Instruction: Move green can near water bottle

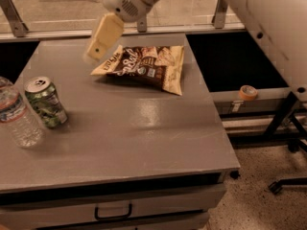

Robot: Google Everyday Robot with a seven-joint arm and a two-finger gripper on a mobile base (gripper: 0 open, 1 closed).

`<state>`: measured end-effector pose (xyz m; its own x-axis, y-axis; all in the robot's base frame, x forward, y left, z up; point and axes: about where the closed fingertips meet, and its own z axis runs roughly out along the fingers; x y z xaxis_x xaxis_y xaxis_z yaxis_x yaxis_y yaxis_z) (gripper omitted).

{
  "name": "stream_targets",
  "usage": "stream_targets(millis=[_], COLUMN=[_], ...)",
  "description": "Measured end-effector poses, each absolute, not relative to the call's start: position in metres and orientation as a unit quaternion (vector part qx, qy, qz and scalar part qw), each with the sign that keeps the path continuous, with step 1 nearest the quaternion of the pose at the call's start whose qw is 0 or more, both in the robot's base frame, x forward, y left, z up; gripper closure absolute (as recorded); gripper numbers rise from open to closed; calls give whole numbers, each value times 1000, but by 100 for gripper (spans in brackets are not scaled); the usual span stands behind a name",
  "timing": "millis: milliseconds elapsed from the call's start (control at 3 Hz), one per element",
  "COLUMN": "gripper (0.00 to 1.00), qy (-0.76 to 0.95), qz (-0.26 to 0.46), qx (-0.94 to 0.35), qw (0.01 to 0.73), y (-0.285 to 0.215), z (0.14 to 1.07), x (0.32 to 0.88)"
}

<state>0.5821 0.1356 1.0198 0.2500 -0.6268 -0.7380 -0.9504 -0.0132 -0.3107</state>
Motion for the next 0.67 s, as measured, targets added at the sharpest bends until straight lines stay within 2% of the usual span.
stream_targets(millis=[333, 667], gripper=[0, 0], qy=[584, 578], qz=[79, 64], qx=[-646, -642], qw=[485, 499], y=[88, 87], z=[1102, 1116], x=[591, 590])
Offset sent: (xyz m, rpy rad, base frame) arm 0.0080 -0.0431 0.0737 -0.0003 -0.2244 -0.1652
